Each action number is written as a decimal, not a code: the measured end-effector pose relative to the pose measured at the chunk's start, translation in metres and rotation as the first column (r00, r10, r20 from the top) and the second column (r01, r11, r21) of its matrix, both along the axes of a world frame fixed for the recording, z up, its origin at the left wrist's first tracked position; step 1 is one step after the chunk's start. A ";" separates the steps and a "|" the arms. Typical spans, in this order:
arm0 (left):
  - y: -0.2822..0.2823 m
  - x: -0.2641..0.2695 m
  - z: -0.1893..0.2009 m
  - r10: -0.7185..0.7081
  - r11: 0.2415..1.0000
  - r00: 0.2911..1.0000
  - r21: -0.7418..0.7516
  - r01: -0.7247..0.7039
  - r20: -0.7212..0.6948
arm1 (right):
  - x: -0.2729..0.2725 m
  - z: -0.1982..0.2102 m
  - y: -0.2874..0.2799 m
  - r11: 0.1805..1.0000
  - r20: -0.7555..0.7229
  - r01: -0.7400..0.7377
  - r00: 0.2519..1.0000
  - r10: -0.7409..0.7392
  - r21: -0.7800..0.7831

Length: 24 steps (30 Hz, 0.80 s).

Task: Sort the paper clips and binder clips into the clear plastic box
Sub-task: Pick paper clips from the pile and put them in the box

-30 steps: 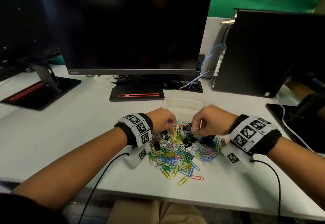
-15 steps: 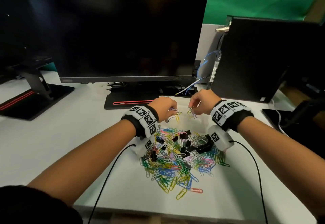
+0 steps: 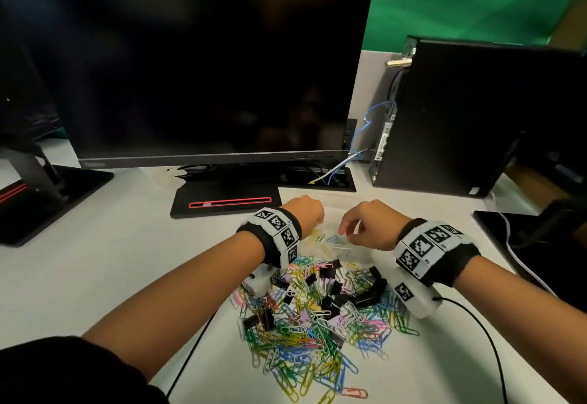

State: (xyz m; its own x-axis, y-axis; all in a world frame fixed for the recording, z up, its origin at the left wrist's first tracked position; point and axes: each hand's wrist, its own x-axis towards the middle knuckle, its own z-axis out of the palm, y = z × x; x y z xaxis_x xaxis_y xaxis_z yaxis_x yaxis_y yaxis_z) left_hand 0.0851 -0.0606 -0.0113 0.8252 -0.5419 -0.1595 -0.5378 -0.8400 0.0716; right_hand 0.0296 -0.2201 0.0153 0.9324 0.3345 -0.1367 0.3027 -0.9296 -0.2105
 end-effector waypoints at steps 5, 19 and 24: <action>0.008 -0.007 0.003 -0.027 0.997 0.999 -0.073 0.025 -0.026 | -0.024 0.003 0.003 0.995 -0.003 -0.097 0.995 0.097 0.000; 0.040 -0.125 0.019 -0.372 0.928 0.908 -0.055 0.368 -0.194 | -0.097 -0.028 0.004 0.974 -0.196 -0.207 0.963 0.187 -0.091; 0.044 -0.143 0.008 -0.369 0.919 0.903 0.058 0.390 -0.221 | -0.096 -0.035 0.005 0.973 -0.228 -0.216 0.954 0.193 -0.084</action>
